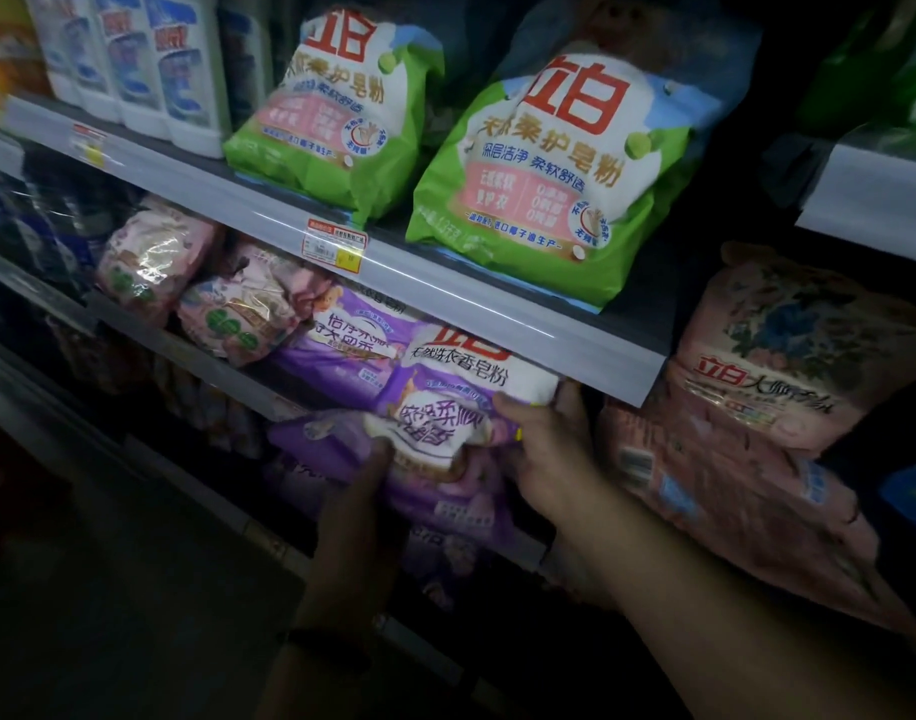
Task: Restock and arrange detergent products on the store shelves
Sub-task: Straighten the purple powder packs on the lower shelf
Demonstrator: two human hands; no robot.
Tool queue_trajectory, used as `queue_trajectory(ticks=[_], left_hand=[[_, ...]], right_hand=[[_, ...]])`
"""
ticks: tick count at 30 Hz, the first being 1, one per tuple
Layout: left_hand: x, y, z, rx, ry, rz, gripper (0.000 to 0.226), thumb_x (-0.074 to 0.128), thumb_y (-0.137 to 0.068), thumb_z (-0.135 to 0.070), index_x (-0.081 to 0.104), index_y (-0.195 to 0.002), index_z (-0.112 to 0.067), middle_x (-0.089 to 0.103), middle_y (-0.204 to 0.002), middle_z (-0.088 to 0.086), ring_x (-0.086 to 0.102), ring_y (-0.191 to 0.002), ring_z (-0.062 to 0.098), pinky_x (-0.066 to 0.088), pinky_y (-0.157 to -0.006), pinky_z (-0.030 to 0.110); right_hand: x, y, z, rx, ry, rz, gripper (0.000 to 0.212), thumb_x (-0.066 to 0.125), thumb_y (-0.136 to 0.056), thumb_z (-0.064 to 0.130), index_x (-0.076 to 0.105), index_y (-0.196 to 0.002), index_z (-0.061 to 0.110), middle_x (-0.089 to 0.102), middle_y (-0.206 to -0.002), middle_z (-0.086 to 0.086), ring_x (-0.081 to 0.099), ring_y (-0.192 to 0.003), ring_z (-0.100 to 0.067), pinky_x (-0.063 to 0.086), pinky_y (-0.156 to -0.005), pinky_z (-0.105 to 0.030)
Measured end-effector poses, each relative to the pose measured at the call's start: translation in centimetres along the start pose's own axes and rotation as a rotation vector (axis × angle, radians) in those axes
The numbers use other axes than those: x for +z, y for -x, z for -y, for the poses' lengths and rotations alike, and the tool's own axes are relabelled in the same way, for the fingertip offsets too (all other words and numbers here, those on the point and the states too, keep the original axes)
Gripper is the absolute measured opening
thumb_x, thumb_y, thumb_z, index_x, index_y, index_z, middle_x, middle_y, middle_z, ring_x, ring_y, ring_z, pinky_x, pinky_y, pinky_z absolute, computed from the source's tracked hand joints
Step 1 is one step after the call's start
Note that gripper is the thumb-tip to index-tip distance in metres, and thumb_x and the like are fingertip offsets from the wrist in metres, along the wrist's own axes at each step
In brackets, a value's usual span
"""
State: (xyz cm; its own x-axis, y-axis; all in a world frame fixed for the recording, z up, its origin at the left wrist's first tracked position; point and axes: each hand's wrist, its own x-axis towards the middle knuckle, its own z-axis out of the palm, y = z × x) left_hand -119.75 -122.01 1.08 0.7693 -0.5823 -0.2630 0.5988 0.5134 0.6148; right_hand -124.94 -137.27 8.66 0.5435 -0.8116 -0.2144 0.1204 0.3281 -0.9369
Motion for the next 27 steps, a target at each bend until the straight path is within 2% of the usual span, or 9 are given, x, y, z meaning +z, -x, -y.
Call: queue_trajectory(ticks=[2, 4, 7, 10, 13, 16, 20, 24, 27], left_hand=[[0.3, -0.9, 1.4, 0.052, -0.173, -0.013, 0.055, 0.073, -0.094, -0.042, 0.063, -0.136, -0.008, 0.07, -0.132, 0.015, 0.071, -0.115, 0.027, 0.06, -0.097, 0.043], [0.9, -2.0, 2.9, 0.137, -0.289, -0.097, 0.034, 0.072, -0.096, -0.024, 0.066, -0.127, -0.01, 0.074, -0.123, 0.013, 0.072, -0.106, 0.023, 0.061, -0.079, 0.026], [2.0, -2.7, 4.7, 0.399, -0.58, -0.186, 0.069, 0.079, -0.091, -0.011, 0.047, -0.152, -0.013, 0.058, -0.148, 0.012, 0.057, -0.134, 0.02, 0.055, -0.102, 0.032], [2.3, -3.3, 6.6, 0.602, -1.047, -0.162, 0.081, 0.08, -0.091, -0.026, 0.038, -0.159, -0.016, 0.038, -0.16, 0.009, 0.034, -0.151, 0.02, 0.035, -0.121, 0.041], [2.1, -3.2, 8.8, 0.596, -1.277, -0.012, 0.072, 0.067, -0.094, -0.044, 0.044, -0.156, -0.015, 0.041, -0.162, 0.012, 0.039, -0.15, 0.029, 0.039, -0.12, 0.047], [1.5, -3.7, 9.4, 0.522, -1.398, 0.042, 0.089, 0.045, -0.096, -0.067, 0.021, -0.166, -0.017, 0.014, -0.175, 0.007, 0.018, -0.16, 0.025, 0.025, -0.126, 0.049], [1.3, -4.5, 8.2, 0.434, -1.47, 0.05, 0.08, 0.046, -0.105, -0.052, 0.003, -0.167, -0.026, -0.008, -0.175, -0.005, -0.006, -0.161, 0.012, -0.002, -0.128, 0.056], [1.8, -4.3, 8.7, 0.425, -1.523, 0.016, 0.074, 0.037, -0.109, -0.046, -0.003, -0.167, -0.024, -0.012, -0.175, -0.003, -0.006, -0.162, 0.015, -0.001, -0.127, 0.059], [2.3, -4.2, 9.0, 0.432, -1.508, -0.004, 0.07, 0.031, -0.109, -0.046, -0.001, -0.167, -0.022, -0.01, -0.175, 0.0, -0.006, -0.162, 0.017, 0.001, -0.127, 0.058]], right_hand=[[0.0, -2.0, 0.9, -0.021, 0.03, -0.061, 0.046, 0.085, -0.066, 0.005, 0.074, -0.11, 0.014, 0.08, -0.105, -0.013, 0.076, -0.1, -0.038, 0.059, -0.088, -0.065], [0.0, -3.4, 1.7, 0.035, 0.082, -0.109, 0.032, 0.085, -0.074, 0.011, 0.076, -0.105, 0.008, 0.08, -0.1, -0.015, 0.076, -0.097, -0.037, 0.061, -0.088, -0.059], [-0.8, -4.7, 2.6, 0.068, 0.346, -0.113, 0.003, 0.073, -0.089, 0.008, 0.073, -0.087, 0.005, 0.074, -0.09, -0.014, 0.072, -0.097, -0.037, 0.058, -0.091, -0.053], [-2.0, -5.2, 2.0, 0.139, 0.564, -0.133, 0.035, 0.056, -0.104, 0.017, 0.062, -0.133, -0.004, 0.062, -0.139, -0.022, 0.059, -0.129, -0.039, 0.048, -0.107, -0.046], [-2.0, -4.9, 1.1, -0.015, 0.691, -0.303, 0.042, 0.06, -0.103, 0.023, 0.061, -0.138, -0.002, 0.06, -0.145, -0.019, 0.056, -0.136, -0.035, 0.046, -0.113, -0.043], [-1.1, -4.6, 0.8, -0.01, 0.732, -0.314, 0.049, 0.059, -0.103, 0.034, 0.061, -0.136, -0.002, 0.064, -0.14, -0.021, 0.061, -0.129, -0.038, 0.05, -0.109, -0.046], [-0.2, -4.5, 1.4, 0.125, 0.673, -0.273, 0.045, 0.054, -0.107, 0.035, 0.058, -0.135, 0.0, 0.066, -0.133, -0.019, 0.067, -0.119, -0.035, 0.057, -0.1, -0.045], [0.0, -4.2, 2.3, 0.211, 0.663, -0.204, 0.033, 0.043, -0.111, 0.03, 0.058, -0.122, 0.003, 0.063, -0.135, -0.017, 0.062, -0.125, -0.031, 0.052, -0.107, -0.039], [-0.7, -3.5, 2.5, 0.238, 0.609, -0.12, 0.03, 0.044, -0.11, 0.029, 0.061, -0.096, 0.01, 0.073, -0.114, -0.016, 0.071, -0.105, -0.031, 0.058, -0.097, -0.04]])
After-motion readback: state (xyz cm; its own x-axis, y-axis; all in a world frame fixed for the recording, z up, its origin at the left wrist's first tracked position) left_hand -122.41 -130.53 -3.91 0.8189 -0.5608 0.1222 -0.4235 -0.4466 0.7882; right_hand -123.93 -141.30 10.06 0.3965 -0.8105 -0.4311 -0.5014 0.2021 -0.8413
